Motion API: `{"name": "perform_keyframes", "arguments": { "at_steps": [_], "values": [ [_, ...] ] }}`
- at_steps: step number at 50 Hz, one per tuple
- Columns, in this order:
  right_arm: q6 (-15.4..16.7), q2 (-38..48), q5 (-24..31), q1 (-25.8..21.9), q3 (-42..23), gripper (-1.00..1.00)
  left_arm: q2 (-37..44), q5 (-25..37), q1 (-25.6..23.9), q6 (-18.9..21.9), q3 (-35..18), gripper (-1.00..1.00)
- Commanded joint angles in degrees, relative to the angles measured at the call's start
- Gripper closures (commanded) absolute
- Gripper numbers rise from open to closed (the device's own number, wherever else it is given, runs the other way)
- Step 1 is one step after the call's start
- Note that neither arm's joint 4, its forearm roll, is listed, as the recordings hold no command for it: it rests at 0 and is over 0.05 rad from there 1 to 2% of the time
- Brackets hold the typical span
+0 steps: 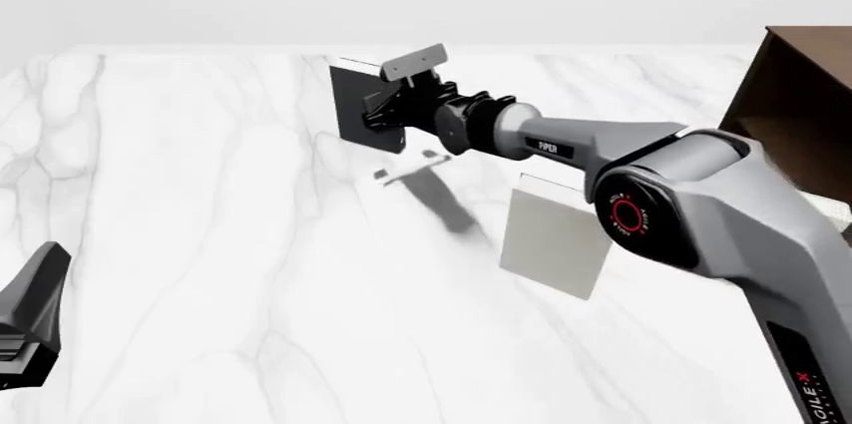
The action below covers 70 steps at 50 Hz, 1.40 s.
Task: Pick up the book on the left and place it on top of the shelf.
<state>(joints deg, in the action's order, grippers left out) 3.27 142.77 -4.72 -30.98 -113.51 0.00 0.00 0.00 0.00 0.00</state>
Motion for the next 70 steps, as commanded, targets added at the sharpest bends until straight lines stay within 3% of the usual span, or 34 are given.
{"name": "perform_keyframes", "arguments": {
  "at_steps": [1,2,7,13,42,63,70],
  "values": [
    [0.0,0.6,0.5,-0.2,-1.3,-1.0,0.0,0.0,0.0,0.0,0.0,-1.0],
    [0.1,0.2,0.2,-0.3,-0.8,1.0,0.0,0.0,0.0,0.0,0.0,-1.0],
    [1.1,0.9,0.5,1.0,-3.0,1.0,0.0,0.0,0.0,0.0,0.0,-1.0],
    [1.2,-1.2,-1.0,0.7,-0.1,1.0,0.0,0.0,0.0,0.0,0.0,-1.0],
    [4.2,-26.2,-9.7,0.3,26.7,1.0,0.0,0.0,0.0,0.0,0.0,-1.0],
    [6.1,-41.3,-10.3,-0.3,38.9,1.0,0.0,0.0,0.0,0.0,0.0,-1.0],
    [7.8,-46.1,-8.3,-0.1,41.4,1.0,0.0,0.0,0.0,0.0,0.0,-1.0]
  ]
}}
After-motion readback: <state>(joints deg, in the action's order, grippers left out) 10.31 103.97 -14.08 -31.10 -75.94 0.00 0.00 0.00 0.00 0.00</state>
